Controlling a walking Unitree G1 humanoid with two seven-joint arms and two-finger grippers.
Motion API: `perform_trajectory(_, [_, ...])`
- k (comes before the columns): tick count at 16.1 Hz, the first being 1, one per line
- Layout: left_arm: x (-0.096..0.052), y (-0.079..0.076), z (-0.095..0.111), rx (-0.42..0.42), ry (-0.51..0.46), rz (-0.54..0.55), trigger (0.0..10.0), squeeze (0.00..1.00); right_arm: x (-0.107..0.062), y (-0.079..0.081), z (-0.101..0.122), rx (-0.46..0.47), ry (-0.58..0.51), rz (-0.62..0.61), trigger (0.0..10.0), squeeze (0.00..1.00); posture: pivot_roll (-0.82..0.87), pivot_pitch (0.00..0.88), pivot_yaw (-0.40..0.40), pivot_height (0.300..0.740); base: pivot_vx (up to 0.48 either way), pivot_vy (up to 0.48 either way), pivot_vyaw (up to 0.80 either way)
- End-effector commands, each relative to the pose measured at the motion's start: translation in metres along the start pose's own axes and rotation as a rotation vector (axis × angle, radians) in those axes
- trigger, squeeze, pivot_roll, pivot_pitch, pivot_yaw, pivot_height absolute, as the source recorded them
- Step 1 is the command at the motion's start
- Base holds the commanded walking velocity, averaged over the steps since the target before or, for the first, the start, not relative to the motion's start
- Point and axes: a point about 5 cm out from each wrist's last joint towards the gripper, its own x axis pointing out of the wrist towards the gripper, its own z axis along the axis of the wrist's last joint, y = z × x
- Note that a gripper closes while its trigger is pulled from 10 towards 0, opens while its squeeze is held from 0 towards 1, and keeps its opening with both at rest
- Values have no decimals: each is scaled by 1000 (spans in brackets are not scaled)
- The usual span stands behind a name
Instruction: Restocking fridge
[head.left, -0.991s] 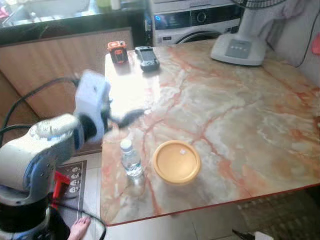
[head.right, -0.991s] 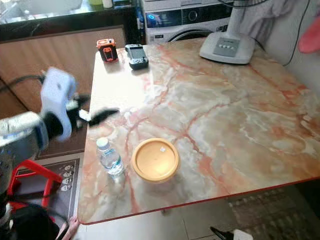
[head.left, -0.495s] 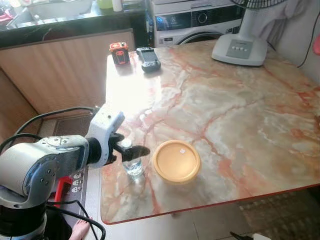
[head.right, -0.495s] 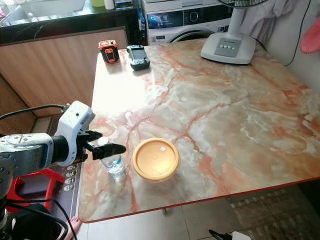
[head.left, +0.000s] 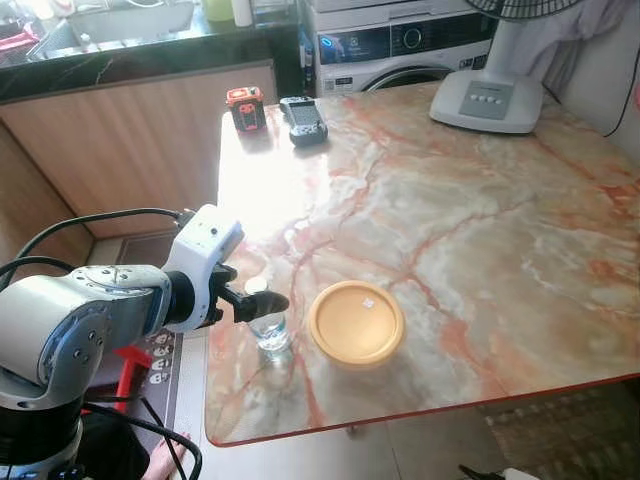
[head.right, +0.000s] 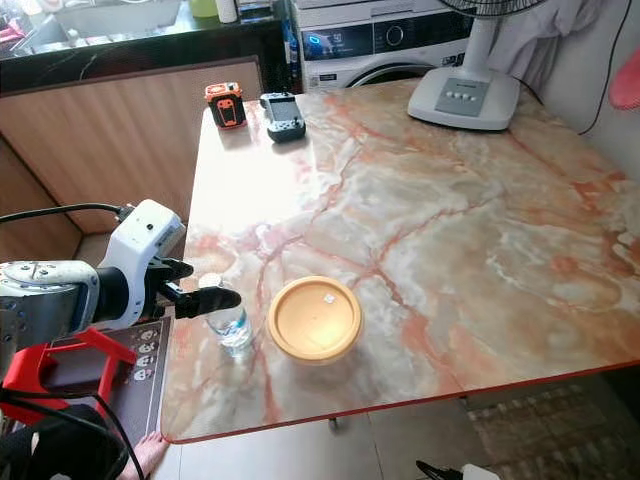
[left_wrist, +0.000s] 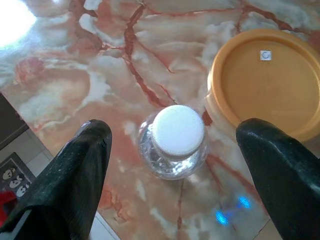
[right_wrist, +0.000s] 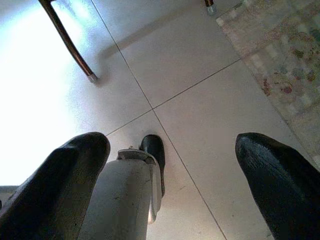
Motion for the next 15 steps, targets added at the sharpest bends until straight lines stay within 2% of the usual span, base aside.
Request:
perform_trajectory(1, [-1, 8, -2, -24, 8, 53, 8314, 0, -1, 1, -7, 9, 21, 0, 10000, 0, 245, 61, 81, 740, 0, 0, 0])
perform_trajectory(2, [0, 8, -2, -27, 8, 54, 6235, 0, -1, 1, -7, 13, 20, -1, 10000, 0, 245, 61, 81, 740, 0, 0, 0])
perform_trajectory(3, [1, 9, -3, -31, 8, 63, 745, 0, -1, 1, -7, 8, 21, 1, 10000, 0, 244, 63, 80, 740, 0, 0, 0])
perform_trajectory(4, [3, 11, -5, -40, 8, 74, 0, 0, -1, 1, -6, 8, 21, 1, 10000, 0, 242, 63, 79, 740, 0, 0, 0])
perform_trajectory(5, [4, 13, -5, -51, 6, 79, 9020, 0, -1, 1, -6, 9, 20, 1, 10000, 0, 237, 65, 81, 740, 0, 0, 0])
perform_trajectory(6, [5, 13, -6, -59, 2, 75, 10000, 0, -1, 1, -6, 11, 20, 0, 10000, 0, 236, 65, 80, 740, 0, 0, 0])
perform_trajectory(14, [12, 8, -4, -62, -41, 17, 10000, 0, -1, 0, -5, 8, 18, -2, 10000, 0, 223, 70, 76, 740, 0, 0, 0])
perform_trajectory(15, [13, 6, -6, -57, -35, 0, 9137, 0, -1, 0, -5, 6, 17, 0, 10000, 0, 220, 71, 76, 740, 0, 0, 0])
